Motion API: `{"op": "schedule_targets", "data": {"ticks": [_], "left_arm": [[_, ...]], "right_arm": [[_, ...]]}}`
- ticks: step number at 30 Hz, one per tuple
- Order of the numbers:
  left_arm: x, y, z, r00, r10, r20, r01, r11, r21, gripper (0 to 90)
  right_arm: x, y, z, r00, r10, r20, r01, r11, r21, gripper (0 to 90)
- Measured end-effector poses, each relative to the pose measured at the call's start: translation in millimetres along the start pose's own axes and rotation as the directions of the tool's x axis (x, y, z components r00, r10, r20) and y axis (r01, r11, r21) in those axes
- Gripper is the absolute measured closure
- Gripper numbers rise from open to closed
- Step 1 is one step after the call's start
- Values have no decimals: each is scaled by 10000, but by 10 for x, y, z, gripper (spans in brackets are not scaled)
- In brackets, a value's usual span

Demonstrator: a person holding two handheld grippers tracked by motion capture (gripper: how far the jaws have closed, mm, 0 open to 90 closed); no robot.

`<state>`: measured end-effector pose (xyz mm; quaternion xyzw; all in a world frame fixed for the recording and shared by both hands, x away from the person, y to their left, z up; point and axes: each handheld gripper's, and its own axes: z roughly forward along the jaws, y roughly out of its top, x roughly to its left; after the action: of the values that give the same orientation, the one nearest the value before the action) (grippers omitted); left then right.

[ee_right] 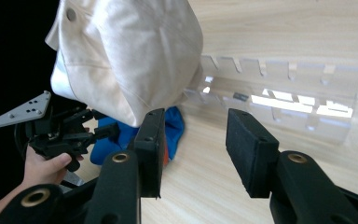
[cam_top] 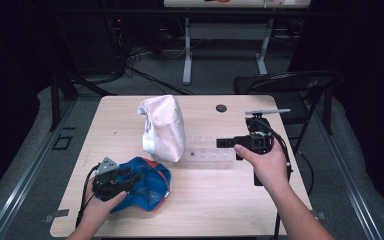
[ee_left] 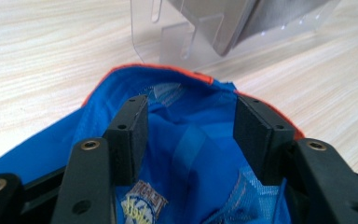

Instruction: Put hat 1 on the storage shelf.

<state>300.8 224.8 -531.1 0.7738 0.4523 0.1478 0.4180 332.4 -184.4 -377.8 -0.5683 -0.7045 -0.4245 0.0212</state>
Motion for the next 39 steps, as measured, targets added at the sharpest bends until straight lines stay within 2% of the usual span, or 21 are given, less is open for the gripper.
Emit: {"op": "schedule_targets", "data": {"ticks": [5,10,12,15,18,22,29,31,35,39], "left_arm": [[-24,-53,14,10000,41,18,-42,10000,42,402],[-42,-97,48,9998,157,-95,-154,9991,392,404],[-39,-105,52,9996,201,-184,-194,9992,358,407],[-34,-119,60,9991,206,-380,-193,9992,341,421],[-22,-132,80,9993,116,-346,-101,9990,426,437],[-30,-161,123,9988,302,-379,-275,9972,698,446],[-21,-179,132,9995,261,-204,-240,9951,963,598],[-42,-174,128,9985,509,-189,-485,9927,1103,664],[-62,-181,146,9972,715,-206,-682,9892,1298,799],[-55,-177,132,9981,611,-71,-596,9900,1277,874]], "right_arm": [[-44,-179,34,9982,-343,485,348,9994,-91,563],[-66,-327,113,9981,-431,437,437,9990,-128,565],[-69,-370,143,9980,-472,429,475,9988,-71,565],[-87,-434,175,9986,-385,367,393,9989,-238,565],[-112,-500,198,9988,-316,381,329,9989,-332,565],[-137,-585,233,9986,-195,493,218,9987,-460,561],[-179,-708,350,9983,-213,550,233,9991,-353,560],[-189,-746,367,9988,-119,475,140,9989,-441,561],[-211,-808,392,9994,2,358,17,9985,-549,565],[-241,-870,413,9996,64,273,-40,9963,-860,571]]}}
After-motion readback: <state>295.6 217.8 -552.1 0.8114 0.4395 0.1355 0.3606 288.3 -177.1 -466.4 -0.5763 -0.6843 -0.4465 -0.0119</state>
